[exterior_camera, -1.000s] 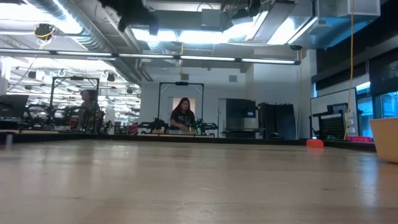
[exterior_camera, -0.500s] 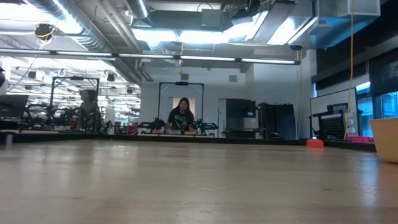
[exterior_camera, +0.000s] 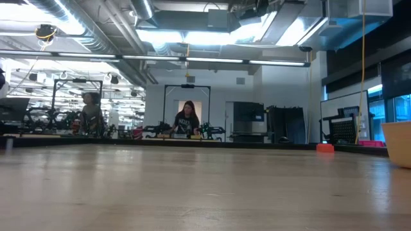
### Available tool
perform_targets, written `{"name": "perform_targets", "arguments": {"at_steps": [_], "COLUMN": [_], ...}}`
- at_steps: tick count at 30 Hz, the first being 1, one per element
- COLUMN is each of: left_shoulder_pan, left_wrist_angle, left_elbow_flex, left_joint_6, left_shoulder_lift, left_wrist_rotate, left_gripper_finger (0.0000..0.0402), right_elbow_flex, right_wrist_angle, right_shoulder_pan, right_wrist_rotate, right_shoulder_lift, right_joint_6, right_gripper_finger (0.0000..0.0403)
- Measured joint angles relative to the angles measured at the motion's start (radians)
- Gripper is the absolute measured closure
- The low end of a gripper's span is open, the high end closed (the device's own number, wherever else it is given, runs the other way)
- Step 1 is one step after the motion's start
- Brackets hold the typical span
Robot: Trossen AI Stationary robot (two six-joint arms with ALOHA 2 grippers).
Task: Sort & place blocks by color
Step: Put the violet block into the blue bin
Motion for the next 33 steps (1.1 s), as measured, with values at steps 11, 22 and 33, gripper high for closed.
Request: {"name": "perform_targets", "arguments": {"at_steps": [11, 22, 33], "left_shoulder_pan": [0.000, 0.001, 0.001], "left_wrist_angle": [0.031, 0.030, 0.024], "left_elbow_flex": [0.000, 0.000, 0.000], "left_joint_6": [0.006, 0.006, 0.007], "left_shoulder_lift": [0.000, 0.000, 0.000], "left_wrist_rotate": [0.004, 0.006, 0.082], "left_gripper_finger": [0.0356, 0.0356, 0.0356], "right_elbow_flex": [0.000, 0.000, 0.000], "right_wrist_angle": [0.004, 0.004, 0.004], "right_shoulder_pan": [0.000, 0.000, 0.000], "right_wrist_rotate": [0.000, -0.001, -0.021], "right_shoulder_lift": [0.000, 0.000, 0.000], "right_joint_6": [0.000, -0.020, -0.040], "right_gripper_finger": [0.0403, 0.0403, 0.0403]}}
